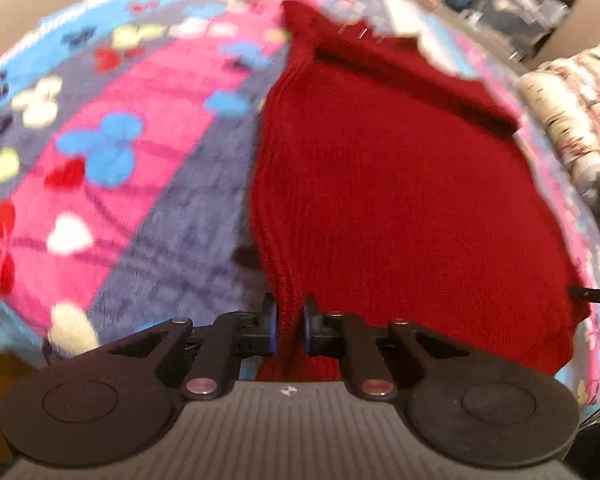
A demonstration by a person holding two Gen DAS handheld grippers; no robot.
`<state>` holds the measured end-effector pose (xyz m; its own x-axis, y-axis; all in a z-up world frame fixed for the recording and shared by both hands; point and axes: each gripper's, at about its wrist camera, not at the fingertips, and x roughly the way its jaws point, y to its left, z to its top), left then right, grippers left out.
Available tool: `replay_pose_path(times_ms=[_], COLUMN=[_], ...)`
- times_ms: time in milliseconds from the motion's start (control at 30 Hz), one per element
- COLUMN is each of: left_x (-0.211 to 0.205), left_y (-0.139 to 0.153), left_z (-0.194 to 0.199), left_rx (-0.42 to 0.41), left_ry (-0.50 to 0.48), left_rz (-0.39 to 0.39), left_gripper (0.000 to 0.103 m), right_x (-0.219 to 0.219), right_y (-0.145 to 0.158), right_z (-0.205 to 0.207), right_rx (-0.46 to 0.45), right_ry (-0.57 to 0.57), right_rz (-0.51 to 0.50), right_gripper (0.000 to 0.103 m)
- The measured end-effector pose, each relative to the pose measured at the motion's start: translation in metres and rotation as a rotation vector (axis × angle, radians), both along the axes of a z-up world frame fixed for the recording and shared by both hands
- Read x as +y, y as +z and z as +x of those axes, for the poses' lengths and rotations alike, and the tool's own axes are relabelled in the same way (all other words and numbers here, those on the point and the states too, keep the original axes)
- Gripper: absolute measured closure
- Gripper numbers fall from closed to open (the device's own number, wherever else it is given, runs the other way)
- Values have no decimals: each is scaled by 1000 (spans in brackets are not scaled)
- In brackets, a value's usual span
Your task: Fold small clothes
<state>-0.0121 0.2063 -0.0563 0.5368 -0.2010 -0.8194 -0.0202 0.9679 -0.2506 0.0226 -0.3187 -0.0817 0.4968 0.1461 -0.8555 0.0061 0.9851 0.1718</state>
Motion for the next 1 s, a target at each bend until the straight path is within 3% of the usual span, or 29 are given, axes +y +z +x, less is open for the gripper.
replay_pose_path(times_ms=[100,167,267,333,433,533,633,700,900,1000], left_x=[0,-3,-7,-5,-3,-4,-12,-18,-27,-29], left_y=[10,1,-11,-12,-13,-14,-5,8,68,101], left_z=[-8,-5,-1,-2,-3,-4,-8,-12,-21,-34], left_rx=[-47,4,73,76,78,69,9,-49,-213,-288], left_ry=[13,26,0,-4,-4,-11,-37,-55,-111,-154], left_rz=[-32,-2,40,43,40,53,88,97,75,67], left_gripper=[91,90,86,86,86,88,91,92,93,94], right_x=[-11,-16,-7,-1,-5,2,6,-1,-35,-41], right_y=[15,15,-2,-3,-3,-3,2,13,91,122], right_z=[-6,-8,-6,-6,-6,-7,-10,-12,-21,-39], right_rx=[-57,-56,25,16,23,4,-27,-56,-234,-300], right_ry=[-45,-61,-25,-6,-40,-14,-1,-35,-91,-77], right_rz=[64,73,16,-19,18,-12,-29,23,199,220], right_gripper=[95,94,82,82,82,89,92,93,95,96])
